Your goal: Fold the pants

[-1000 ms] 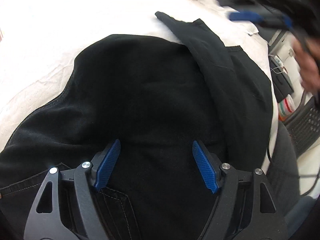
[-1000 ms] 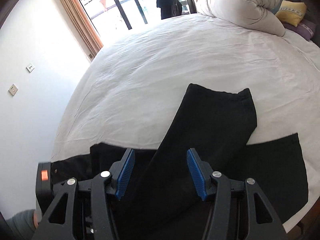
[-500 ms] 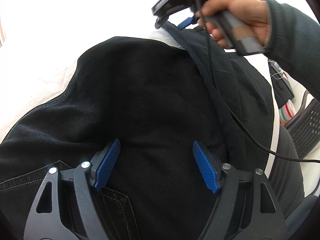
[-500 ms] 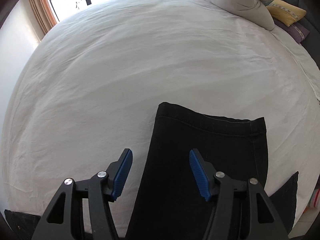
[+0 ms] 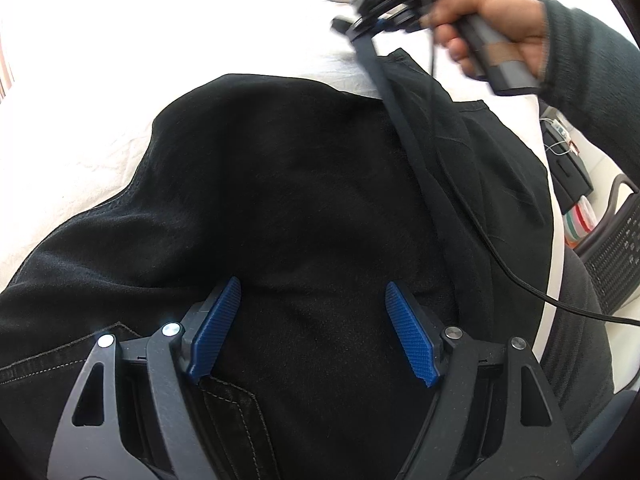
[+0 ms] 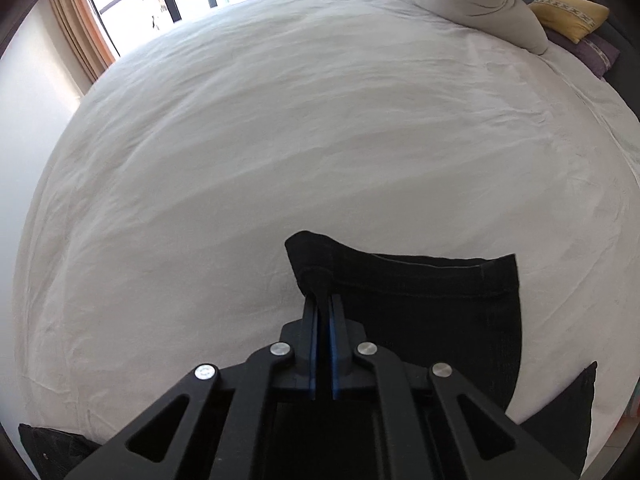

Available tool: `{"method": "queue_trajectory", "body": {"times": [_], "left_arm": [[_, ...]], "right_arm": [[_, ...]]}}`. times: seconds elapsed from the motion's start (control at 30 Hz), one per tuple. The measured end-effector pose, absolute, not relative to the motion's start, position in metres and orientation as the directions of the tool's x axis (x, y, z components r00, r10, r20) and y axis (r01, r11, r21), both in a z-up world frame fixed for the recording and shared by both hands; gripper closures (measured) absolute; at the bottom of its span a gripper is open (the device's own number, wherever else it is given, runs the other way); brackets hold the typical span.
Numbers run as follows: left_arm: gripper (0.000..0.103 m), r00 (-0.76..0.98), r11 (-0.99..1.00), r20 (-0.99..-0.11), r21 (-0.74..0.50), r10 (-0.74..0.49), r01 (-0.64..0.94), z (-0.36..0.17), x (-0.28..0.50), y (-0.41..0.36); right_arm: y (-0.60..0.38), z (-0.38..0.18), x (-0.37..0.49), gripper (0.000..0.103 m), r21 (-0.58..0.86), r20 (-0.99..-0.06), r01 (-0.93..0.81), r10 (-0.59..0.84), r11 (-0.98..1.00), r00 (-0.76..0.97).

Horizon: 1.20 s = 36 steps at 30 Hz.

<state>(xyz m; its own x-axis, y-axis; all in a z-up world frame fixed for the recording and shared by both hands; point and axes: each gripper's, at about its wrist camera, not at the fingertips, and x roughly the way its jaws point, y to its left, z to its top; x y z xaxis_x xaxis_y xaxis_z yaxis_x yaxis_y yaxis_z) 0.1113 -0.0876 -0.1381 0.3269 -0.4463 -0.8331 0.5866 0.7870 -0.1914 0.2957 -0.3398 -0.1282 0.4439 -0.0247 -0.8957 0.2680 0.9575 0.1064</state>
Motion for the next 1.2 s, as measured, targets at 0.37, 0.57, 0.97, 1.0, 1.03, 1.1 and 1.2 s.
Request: {"method": "queue_trajectory", "body": {"times": [0.37, 0.57, 0.97, 1.0, 1.03, 1.1, 1.2], "left_arm": [[0.029, 0.326, 0.802, -0.841, -0.192, -0.431, 0.565, -0.138, 0.113, -0.092], [0.022, 0.323, 0.812, -0.853, -0.181, -0.411, 0.554, -0.138, 0.113, -0.098], [0.008, 0.332, 0.826, -0.872, -0.133, -0.361, 0.548, -0.14, 0.114, -0.115], [0.008, 0.332, 0.826, -0.872, -0.131, -0.359, 0.548, -0.14, 0.114, -0.116], [0.008, 0.333, 0.826, -0.873, -0.129, -0.358, 0.549, -0.139, 0.112, -0.117], [0.008, 0.333, 0.827, -0.873, -0.127, -0.355, 0.547, -0.139, 0.114, -0.113], [0.008, 0.336, 0.828, -0.875, -0.121, -0.349, 0.547, -0.137, 0.113, -0.113]], "right_arm": [[-0.44, -0.044, 0.144, 0.098, 0.345, -0.7, 0.417, -0.065, 0.841, 0.711], [-0.492, -0.079, 0.038, 0.098, 0.427, -0.696, 0.566, -0.144, 0.705, 0.704], [-0.538, -0.182, -0.032, 0.074, 0.722, -0.663, 0.62, 0.052, 0.307, 0.747], [-0.541, -0.189, -0.035, 0.06, 0.748, -0.647, 0.613, 0.077, 0.254, 0.758], [-0.542, -0.194, -0.038, 0.057, 0.779, -0.617, 0.592, 0.089, 0.207, 0.782], [-0.543, -0.196, -0.042, 0.05, 0.807, -0.585, 0.569, 0.086, 0.158, 0.806], [-0.542, -0.193, -0.038, 0.048, 0.8, -0.595, 0.579, 0.084, 0.156, 0.799]]}}
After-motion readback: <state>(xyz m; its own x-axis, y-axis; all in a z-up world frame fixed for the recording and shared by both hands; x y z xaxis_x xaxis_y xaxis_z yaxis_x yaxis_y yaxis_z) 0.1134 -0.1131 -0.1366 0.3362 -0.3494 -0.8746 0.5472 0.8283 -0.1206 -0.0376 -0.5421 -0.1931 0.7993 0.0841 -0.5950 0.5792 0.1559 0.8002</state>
